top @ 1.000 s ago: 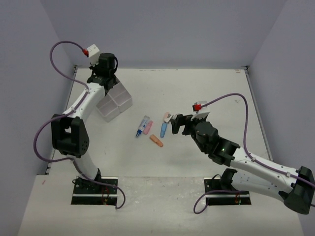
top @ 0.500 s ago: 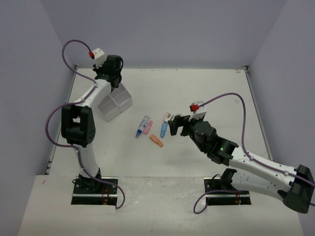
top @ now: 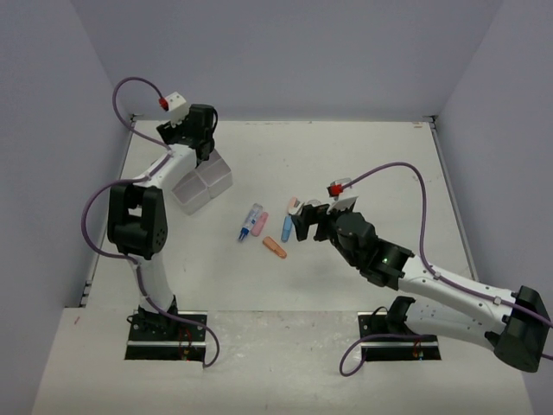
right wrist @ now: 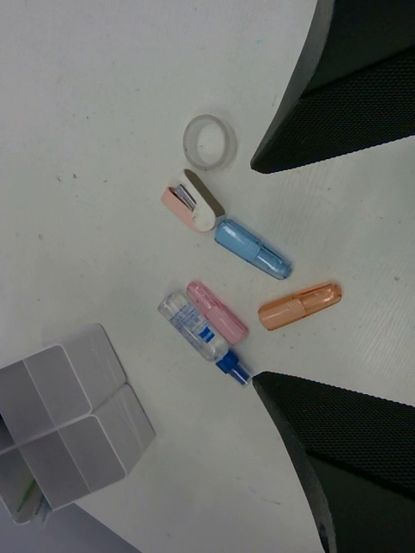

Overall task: Sort the stationery into containers
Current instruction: Place the pen in the storage box, then pick up the pen from the center of the board.

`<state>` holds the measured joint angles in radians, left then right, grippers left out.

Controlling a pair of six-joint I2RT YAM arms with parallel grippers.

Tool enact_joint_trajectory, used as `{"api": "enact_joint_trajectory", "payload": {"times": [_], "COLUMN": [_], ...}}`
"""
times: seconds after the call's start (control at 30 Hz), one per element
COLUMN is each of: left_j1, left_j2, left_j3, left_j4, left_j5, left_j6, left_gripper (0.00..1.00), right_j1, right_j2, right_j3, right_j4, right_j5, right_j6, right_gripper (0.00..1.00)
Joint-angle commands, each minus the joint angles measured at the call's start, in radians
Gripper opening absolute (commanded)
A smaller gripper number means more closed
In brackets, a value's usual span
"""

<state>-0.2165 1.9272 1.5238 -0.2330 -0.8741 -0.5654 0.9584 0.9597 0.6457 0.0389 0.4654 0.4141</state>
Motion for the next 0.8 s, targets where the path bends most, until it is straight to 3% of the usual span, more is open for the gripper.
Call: {"api": "enact_joint_trajectory", "payload": {"times": [0.0, 0.2, 0.3, 0.37, 0.5, 0.77], "left_j1": [-0.036, -0.074, -0.084, -0.114, -0.163, -0.166], "left_j2": [-0.116, -0.296, -0.466, -0.604, -0.787, -0.935], "left_j3": [0.024, 0.117, 0.002, -0.126, -0.285, -0.508], "left_j4": [0.013, -0.251, -0.270, -0.241, -0.234, -0.295], "left_j5": [0.009, 0.197, 0.428, 0.492, 0.548, 0.632], "left_j6": [-0.035, -0.164, -0.173, -0.159, -0.110, -0.017], "left_gripper": [0.79, 0.97, 1.00, 1.00, 1.00, 1.00], "right_j1": [-0.011, -0.017, -0.017, -0.017, -0.016, -0.033], "right_j2": [0.082, 0.344, 0.493, 0.590, 0.721, 0.918], "right_j3": [0.053, 0.253, 0.342, 0.392, 0.500, 0.599], "right_j4": [-0.025, -0.375, -0.495, -0.531, -0.570, -0.570], "right_j5": [-0.026, 0.040, 0.036, 0.025, 0.000, -0.025], "right_j6": [0.071, 0.380, 0.476, 0.502, 0.525, 0.532], "right_gripper": [0.93, 0.76, 0.72, 0.72, 0.69, 0.63]}}
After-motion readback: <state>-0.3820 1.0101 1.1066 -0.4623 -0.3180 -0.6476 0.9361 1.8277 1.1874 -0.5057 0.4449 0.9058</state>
